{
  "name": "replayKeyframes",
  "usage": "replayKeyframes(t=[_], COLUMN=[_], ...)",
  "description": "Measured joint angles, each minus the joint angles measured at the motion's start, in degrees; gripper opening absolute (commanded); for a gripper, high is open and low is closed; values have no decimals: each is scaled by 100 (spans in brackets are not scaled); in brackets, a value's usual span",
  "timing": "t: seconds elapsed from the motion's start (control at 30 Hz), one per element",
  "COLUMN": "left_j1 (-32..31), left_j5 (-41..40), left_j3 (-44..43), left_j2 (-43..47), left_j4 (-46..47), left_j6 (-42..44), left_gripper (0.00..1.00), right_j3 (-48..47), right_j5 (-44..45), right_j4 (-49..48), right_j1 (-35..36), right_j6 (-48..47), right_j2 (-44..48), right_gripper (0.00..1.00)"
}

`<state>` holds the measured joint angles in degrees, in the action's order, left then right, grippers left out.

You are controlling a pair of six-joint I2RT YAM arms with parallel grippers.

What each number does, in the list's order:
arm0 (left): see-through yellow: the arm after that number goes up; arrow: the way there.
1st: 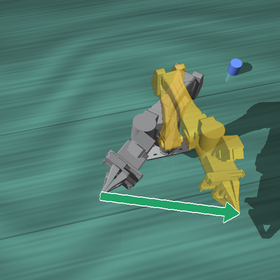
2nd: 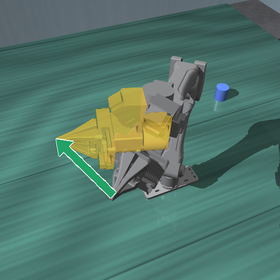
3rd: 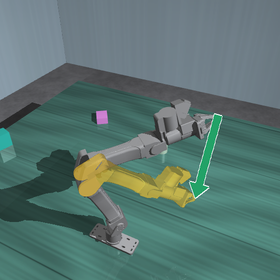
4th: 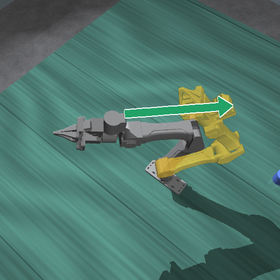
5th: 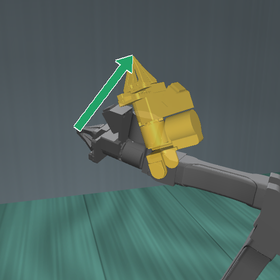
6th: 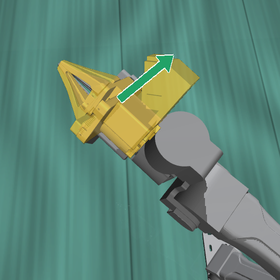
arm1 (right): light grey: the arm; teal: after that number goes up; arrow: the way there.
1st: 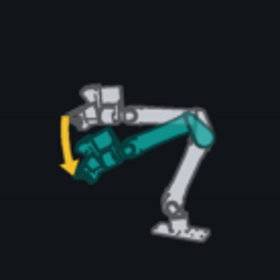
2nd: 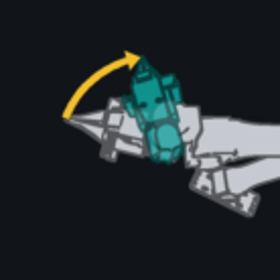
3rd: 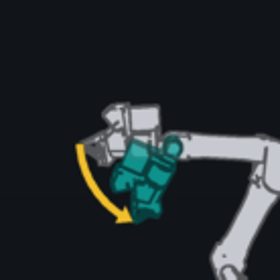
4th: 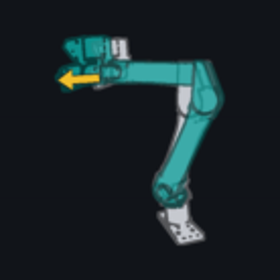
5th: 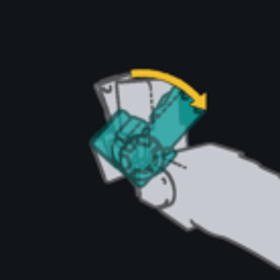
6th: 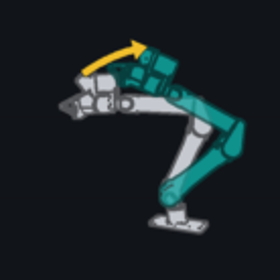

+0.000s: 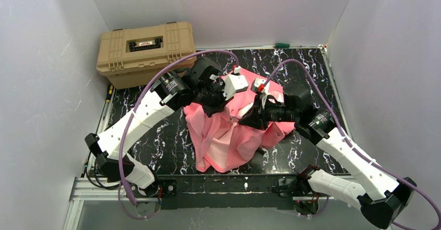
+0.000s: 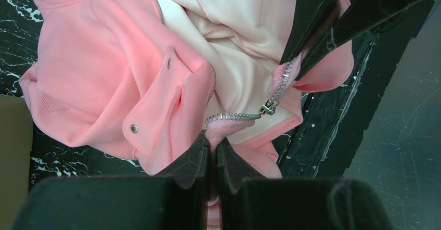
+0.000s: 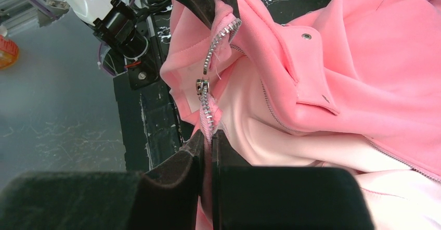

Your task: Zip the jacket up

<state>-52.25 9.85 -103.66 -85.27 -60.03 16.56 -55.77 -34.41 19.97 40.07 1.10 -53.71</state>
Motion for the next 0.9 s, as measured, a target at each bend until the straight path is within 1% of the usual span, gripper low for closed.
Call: replayKeyframes(t=[0.9], left_j1=[0], left_j5=[-4], left_j3=[0], left_j2=[0], left_j4=[4], left_j6=[-4], left_gripper=[0], right_j3=[4], right_j5=[-92], right_j4=[-144], right_j1=[0], right_j6=[79], right_j2=[-155], right_gripper=[1])
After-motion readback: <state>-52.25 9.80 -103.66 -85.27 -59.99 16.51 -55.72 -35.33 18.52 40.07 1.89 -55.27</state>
